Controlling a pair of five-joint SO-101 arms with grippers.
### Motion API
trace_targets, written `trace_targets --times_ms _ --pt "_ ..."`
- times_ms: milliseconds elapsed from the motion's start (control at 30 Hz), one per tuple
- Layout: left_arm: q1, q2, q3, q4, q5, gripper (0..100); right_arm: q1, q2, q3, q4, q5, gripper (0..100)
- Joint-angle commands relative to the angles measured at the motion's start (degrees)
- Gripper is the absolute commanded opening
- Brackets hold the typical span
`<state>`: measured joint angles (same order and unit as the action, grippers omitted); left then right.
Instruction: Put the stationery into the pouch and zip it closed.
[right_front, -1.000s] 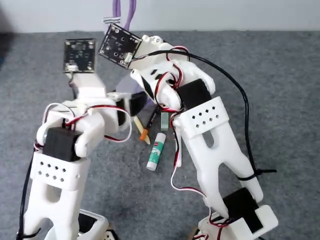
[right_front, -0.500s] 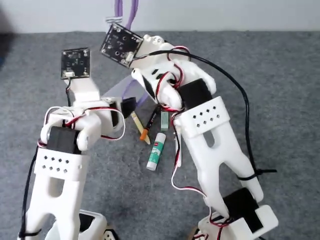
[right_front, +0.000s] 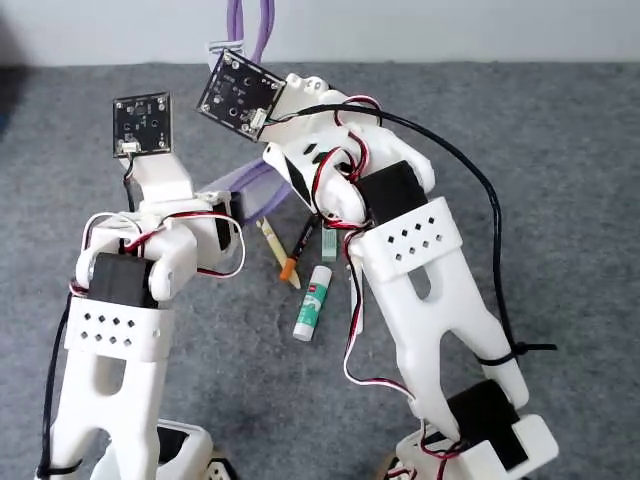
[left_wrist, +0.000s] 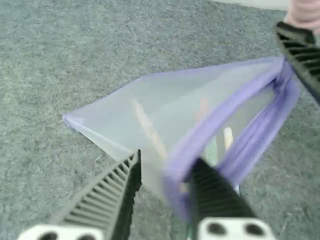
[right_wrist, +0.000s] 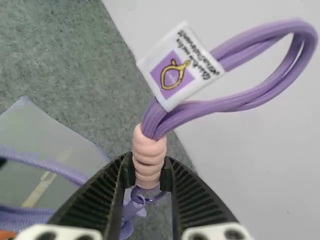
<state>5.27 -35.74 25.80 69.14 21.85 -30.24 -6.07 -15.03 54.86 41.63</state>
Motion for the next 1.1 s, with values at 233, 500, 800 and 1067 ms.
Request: trace_targets --times_ms 233,500,800,1067 --pt "-2.8 -0.8 -5.2 -3.6 0.4 1 1.9 -8.8 -2.9 8.0 -1.9 8.4" --pt "-3.4 -0.7 -7.8 -3.3 0.4 1 8.2 -17.8 -2.9 22.9 -23.0 22.9" --pt "-4.0 -0.7 -7.8 -3.3 2.9 1 14.7 -19.0 0.1 41.3 -33.6 23.1" --pt "-11.2 -0.7 -7.5 -3.6 2.6 1 15.3 -10.4 16.2 33.2 -43.7 23.0"
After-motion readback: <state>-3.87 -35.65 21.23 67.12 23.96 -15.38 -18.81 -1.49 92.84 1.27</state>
